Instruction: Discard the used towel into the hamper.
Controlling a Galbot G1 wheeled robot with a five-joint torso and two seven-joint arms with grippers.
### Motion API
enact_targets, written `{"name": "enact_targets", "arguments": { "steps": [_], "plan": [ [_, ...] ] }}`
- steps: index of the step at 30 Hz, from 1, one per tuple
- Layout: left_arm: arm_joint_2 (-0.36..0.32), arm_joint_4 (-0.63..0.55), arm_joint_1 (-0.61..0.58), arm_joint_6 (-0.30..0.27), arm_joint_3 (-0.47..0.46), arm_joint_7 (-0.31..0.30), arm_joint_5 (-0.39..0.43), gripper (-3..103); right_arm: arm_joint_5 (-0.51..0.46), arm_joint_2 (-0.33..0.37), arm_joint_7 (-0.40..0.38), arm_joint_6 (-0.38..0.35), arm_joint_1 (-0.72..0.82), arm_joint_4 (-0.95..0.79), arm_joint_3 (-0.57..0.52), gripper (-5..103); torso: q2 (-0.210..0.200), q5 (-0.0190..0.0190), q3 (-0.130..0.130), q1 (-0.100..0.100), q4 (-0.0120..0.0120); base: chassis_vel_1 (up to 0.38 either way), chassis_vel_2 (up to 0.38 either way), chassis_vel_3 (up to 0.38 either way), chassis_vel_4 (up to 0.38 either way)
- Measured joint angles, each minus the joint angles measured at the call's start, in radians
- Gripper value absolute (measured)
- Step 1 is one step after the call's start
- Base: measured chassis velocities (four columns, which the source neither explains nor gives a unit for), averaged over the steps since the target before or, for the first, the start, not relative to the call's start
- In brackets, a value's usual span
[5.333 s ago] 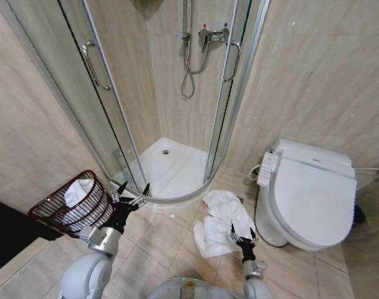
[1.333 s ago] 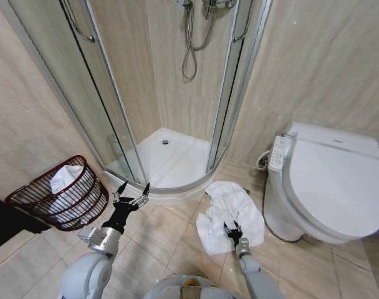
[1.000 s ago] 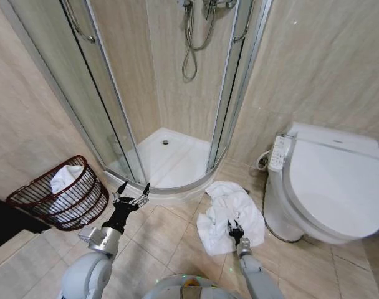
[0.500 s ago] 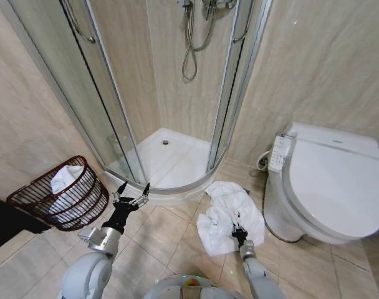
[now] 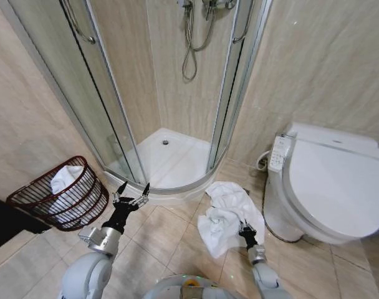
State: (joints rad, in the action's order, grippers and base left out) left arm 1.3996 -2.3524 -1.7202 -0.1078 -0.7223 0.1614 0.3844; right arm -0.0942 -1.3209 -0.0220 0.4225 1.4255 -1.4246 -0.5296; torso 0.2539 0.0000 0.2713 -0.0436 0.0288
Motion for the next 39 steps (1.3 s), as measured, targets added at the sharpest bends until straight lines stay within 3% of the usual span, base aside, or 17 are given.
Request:
{"name": "enact_targets", "arguments": {
  "steps": [16, 39],
  "plan": [
    [0.0, 0.0, 0.0, 0.0, 0.0, 0.0, 0.0, 99, -0.064, 0.044, -0.003, -0.011, 0.144, -0.4, -0.072, 3, 0.0, 0.0001, 0.0, 0.0, 0.0, 0.0, 0.0, 0.0, 0.0],
    [0.0, 0.0, 0.0, 0.0, 0.0, 0.0, 0.0, 99, -0.214, 0.163, -0.03, -0.192, 0.12, -0.949, -0.302, 3, 0.001, -0.0001, 0.001, 0.0, 0.0001, 0.0, 0.0, 0.0, 0.0]
  ]
}}
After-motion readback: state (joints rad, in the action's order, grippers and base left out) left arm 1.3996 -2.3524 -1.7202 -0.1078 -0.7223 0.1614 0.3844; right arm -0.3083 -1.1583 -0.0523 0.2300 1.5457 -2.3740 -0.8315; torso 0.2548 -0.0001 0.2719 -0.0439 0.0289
